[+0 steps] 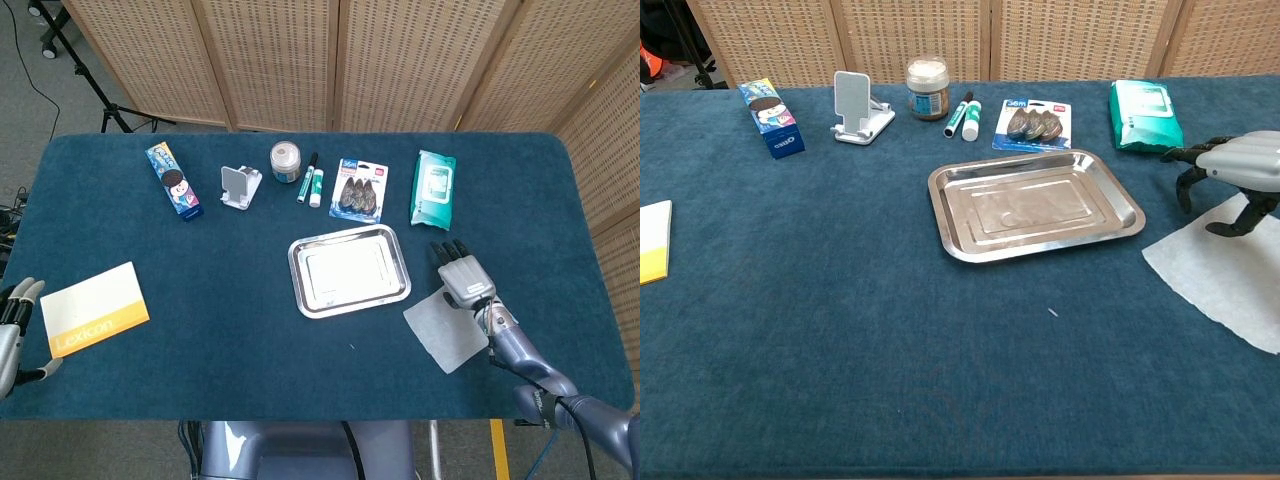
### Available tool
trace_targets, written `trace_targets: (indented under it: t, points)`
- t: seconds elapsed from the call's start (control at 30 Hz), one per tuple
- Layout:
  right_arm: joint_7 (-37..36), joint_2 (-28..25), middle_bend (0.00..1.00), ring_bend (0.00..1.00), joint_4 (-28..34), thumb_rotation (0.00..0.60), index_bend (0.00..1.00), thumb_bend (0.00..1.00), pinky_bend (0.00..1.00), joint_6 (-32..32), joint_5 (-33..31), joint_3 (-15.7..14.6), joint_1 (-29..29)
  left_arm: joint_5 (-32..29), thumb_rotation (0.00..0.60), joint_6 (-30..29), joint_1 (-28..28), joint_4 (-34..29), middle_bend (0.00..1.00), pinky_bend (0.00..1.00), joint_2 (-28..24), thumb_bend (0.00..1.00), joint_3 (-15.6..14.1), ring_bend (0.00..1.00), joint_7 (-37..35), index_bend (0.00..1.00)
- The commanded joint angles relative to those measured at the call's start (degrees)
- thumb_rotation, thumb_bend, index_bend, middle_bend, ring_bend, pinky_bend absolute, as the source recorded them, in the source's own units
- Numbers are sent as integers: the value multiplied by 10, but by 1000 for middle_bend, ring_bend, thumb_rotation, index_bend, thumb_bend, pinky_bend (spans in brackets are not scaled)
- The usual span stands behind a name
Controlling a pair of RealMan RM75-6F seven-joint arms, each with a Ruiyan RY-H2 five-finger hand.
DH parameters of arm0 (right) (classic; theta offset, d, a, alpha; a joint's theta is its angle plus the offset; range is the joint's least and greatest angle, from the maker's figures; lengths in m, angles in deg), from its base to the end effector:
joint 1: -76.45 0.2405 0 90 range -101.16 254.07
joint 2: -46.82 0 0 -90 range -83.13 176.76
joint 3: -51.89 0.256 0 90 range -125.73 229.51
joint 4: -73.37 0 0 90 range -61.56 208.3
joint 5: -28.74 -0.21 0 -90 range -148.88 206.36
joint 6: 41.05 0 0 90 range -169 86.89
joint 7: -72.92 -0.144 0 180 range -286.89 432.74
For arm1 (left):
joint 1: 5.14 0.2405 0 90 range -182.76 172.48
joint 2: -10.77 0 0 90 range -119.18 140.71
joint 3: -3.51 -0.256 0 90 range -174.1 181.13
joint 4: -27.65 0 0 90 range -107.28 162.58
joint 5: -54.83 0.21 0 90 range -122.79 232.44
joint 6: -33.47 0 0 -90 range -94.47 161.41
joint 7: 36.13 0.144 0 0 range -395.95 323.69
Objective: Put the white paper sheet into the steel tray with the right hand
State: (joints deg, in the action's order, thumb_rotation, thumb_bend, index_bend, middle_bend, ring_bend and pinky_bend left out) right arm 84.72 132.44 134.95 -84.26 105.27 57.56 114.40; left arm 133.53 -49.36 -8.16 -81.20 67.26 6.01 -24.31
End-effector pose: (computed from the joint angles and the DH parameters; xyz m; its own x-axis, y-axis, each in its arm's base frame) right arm -0.2755 -0.3692 0.0185 0.7311 -0.2936 0.6159 -0.6817 -0.3525 0.6411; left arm -0.2864 0.1651 0.1736 0.4259 0.0949 0.8998 0.8932 0.1145 -0.4348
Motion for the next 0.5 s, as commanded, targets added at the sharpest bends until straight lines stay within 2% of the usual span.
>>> trace_targets:
  t: [0.03, 0.17, 0.33, 0.5]
  points:
    - [-7, 5, 0, 0, -11, 600, 495, 470, 0, 2, 3, -4, 1, -2, 600, 0, -1, 0, 0, 0, 1, 0, 0, 0, 3, 0]
    - [-20, 12, 0, 0, -28, 600, 585, 520, 0, 7, 2, -9, 2, -4, 600, 0, -2, -1, 0, 0, 4, 0, 0, 0, 7, 0]
    - [-35, 12, 0, 0, -33, 600, 621, 569, 0, -7, 9, -10, -2, -5, 600, -1, -2, -1, 0, 0, 6, 0, 0, 0, 9, 0]
    - [-50, -8, 0, 0, -3, 600, 638, 569, 0, -34, 13, -4, -8, -3, 600, -1, -3, -2, 0, 0, 5, 0, -1, 0, 9, 0]
